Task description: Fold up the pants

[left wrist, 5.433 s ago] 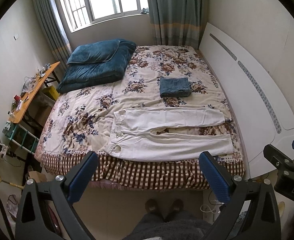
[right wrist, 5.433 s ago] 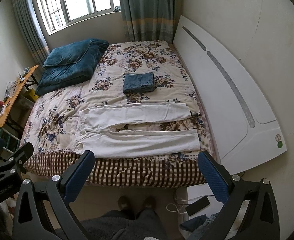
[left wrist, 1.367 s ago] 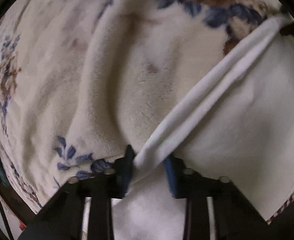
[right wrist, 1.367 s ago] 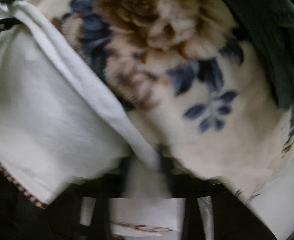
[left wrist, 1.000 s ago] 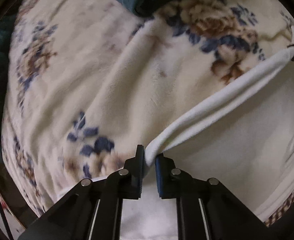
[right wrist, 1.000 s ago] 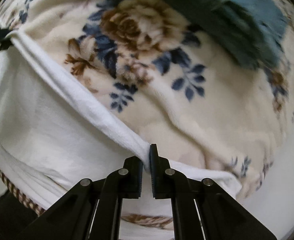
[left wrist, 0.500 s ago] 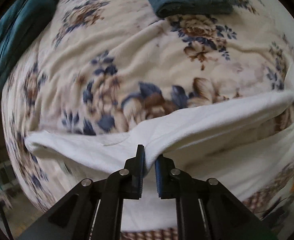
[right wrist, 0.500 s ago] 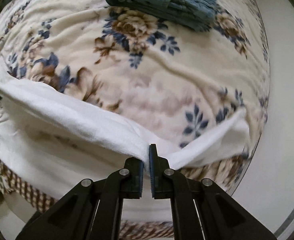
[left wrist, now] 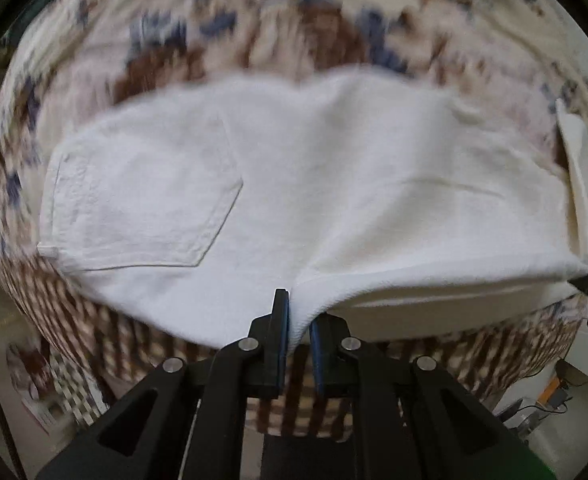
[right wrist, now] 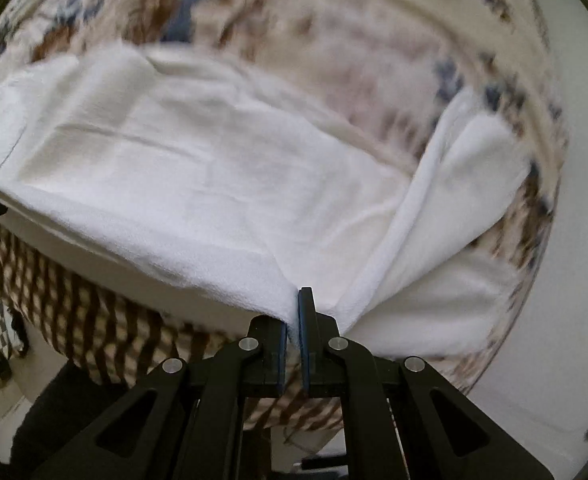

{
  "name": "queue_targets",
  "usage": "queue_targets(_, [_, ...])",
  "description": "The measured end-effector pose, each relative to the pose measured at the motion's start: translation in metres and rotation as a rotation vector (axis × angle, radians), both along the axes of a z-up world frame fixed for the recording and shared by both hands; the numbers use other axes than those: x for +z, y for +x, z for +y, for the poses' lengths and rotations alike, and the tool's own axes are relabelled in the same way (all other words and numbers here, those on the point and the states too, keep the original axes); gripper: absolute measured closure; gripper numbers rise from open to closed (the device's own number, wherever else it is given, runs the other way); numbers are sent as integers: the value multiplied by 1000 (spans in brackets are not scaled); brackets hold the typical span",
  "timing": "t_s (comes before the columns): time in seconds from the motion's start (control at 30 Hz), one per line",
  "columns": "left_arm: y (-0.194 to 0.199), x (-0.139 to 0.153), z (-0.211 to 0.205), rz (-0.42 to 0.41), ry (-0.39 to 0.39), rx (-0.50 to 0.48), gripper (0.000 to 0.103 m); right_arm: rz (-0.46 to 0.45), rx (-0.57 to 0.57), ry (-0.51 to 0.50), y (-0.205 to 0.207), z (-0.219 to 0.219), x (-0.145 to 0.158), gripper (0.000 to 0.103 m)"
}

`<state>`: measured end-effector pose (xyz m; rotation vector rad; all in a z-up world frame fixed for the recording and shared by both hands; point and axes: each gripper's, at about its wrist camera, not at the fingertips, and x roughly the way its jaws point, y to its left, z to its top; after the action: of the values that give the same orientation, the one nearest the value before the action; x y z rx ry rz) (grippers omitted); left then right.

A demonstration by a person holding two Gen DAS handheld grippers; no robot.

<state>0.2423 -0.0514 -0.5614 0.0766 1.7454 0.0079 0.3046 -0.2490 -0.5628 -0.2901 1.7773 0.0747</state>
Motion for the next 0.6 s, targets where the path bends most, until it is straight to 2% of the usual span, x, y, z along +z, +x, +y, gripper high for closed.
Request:
queue_targets(0.07, [-10, -18, 1, 13, 4, 21, 95, 27, -6, -2, -14, 1, -20, 97])
queue_targets(0.17, [-14, -32, 5, -3, 25, 55, 89, 39, -4, -14, -22, 4, -39, 96])
queue_targets(0.23, [-17, -31, 9, -15, 29, 103, 78, 40, -10, -13, -24, 8, -45, 91])
queue_targets(0.27, [-19, -26, 13, -42, 23, 127, 72, 44, -1, -12, -26, 11, -46, 84])
queue_targets(0.3, [-22, -21, 15, -58, 30, 138, 56, 41, -3, 4, -26, 12, -45, 65])
queue_targets(0.33, [-27, -15, 19, -69, 32, 149, 40, 38, -17, 46, -28, 14, -41, 51])
queue_targets(0.37, [-31, -10, 22, -75, 36, 157, 33, 42, -30, 87, -31, 17, -38, 23])
queue_targets(0.4, [-35, -7, 25, -79, 40, 160, 23, 43, -30, 105, -34, 21, -36, 13])
queue_targets(0.5, [-44, 7, 42, -118, 61, 178, 21, 22, -11, 94, -42, 36, -26, 13])
queue_targets(0.6, [-43, 23, 74, -178, 101, 237, 21, -15, -90, 95, -46, 43, -5, 13])
